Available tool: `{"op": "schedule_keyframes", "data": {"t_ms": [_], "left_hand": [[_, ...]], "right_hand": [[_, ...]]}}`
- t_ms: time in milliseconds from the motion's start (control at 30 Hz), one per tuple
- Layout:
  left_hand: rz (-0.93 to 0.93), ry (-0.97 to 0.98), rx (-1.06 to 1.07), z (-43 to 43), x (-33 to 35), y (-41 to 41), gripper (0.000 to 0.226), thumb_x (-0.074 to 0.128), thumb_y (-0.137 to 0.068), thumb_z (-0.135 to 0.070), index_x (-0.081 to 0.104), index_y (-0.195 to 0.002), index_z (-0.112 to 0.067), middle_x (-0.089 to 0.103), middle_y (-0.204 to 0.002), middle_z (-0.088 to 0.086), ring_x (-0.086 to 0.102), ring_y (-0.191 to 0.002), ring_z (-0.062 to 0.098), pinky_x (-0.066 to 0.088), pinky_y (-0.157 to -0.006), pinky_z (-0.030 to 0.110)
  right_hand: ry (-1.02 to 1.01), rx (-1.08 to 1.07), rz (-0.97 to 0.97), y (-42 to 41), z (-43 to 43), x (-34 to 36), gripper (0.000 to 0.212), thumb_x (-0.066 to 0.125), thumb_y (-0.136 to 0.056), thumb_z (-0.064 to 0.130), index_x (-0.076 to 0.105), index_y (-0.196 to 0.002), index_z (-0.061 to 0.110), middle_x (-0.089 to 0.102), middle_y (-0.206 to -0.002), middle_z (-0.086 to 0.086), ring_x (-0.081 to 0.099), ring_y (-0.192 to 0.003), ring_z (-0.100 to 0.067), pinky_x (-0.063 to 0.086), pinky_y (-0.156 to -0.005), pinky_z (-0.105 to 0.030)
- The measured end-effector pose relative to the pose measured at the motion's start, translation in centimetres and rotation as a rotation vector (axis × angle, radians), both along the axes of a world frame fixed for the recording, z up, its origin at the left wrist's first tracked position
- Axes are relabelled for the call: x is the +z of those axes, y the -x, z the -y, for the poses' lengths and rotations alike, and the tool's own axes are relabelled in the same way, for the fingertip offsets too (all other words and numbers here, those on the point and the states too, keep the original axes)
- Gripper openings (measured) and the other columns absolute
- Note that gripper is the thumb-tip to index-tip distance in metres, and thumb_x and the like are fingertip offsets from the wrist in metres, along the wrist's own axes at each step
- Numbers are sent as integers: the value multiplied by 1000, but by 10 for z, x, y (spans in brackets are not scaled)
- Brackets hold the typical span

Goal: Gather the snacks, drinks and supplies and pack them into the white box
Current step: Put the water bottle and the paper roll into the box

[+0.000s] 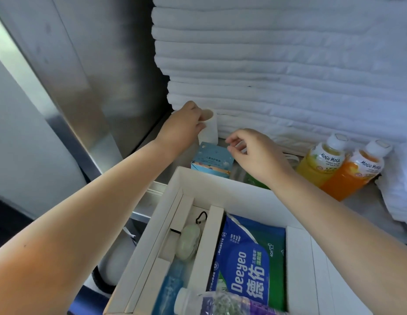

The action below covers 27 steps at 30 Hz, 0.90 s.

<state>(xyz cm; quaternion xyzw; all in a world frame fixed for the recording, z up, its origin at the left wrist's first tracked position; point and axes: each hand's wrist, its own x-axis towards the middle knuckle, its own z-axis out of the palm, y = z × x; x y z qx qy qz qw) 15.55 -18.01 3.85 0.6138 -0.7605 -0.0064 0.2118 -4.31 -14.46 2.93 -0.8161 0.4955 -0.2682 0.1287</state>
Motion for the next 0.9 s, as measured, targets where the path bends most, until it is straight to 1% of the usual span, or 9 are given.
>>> {"op": "schedule_keyframes", "data": {"t_ms": [167,267,400,500,567,667,767,833,900], "left_hand": [[-64,167,-16,-20,29,-11,20,56,-92,-22,59,-104,-5,52,-111,5,52,-81,17,35,-69,22],[-101,227,-72,-42,49,-12,18,60,-89,-19,61,-100,-5,55,-107,4,56,-80,19,43,-71,28],[-162,225,-136,-78,62,-7,15,62,-88,-20,63,-99,-9,56,-103,-1,56,-78,10,50,-79,35],[-194,188,-172,-103,67,-5,15,62,-88,-22,64,-98,-12,56,-102,-4,57,-79,7,51,-79,34],[-235,144,-178,-119,68,-4,15,63,-87,-23,65,-98,-13,57,-103,-6,58,-81,5,52,-79,30],[-308,67,-185,-143,66,-7,13,64,-86,-22,65,-97,-15,58,-104,-6,60,-84,6,51,-82,23],[-392,-31,-201,-164,64,-12,15,64,-83,-27,67,-96,-21,60,-103,-9,62,-87,3,47,-81,10],[-445,-98,-224,-175,63,-15,17,61,-80,-36,66,-94,-28,61,-103,-12,62,-89,3,47,-81,10],[-478,-149,-245,-183,61,-17,18,60,-78,-40,65,-93,-33,62,-103,-14,63,-91,6,49,-82,15]], "right_hand": [[73,-12,123,2,0,5,18,60,-89,22,61,-107,19,62,-99,8,57,-84,-5,51,-71,-24],[109,22,235,2,-2,11,28,63,-87,21,59,-114,14,61,-107,4,58,-89,-7,54,-74,-31],[26,123,348,-1,-12,20,53,66,-86,26,43,-133,16,50,-128,1,56,-106,-8,55,-81,-26],[-33,214,386,-3,-28,27,63,64,-87,37,33,-140,24,44,-137,5,53,-114,-4,51,-85,-18],[-85,281,434,-5,-42,30,58,62,-88,38,35,-137,28,49,-130,10,54,-111,0,50,-82,-14],[-220,353,482,-5,-60,34,48,64,-87,36,42,-129,29,58,-116,17,58,-105,-3,51,-83,-21],[-390,425,522,-2,-76,35,47,69,-83,37,47,-124,32,62,-114,13,61,-104,-5,51,-84,-24],[-479,479,515,-1,-84,36,49,69,-80,40,48,-124,34,63,-115,11,61,-106,-8,53,-86,-29],[-556,534,509,0,-89,35,52,69,-78,40,49,-125,33,63,-115,9,61,-107,-11,54,-87,-33]]}}
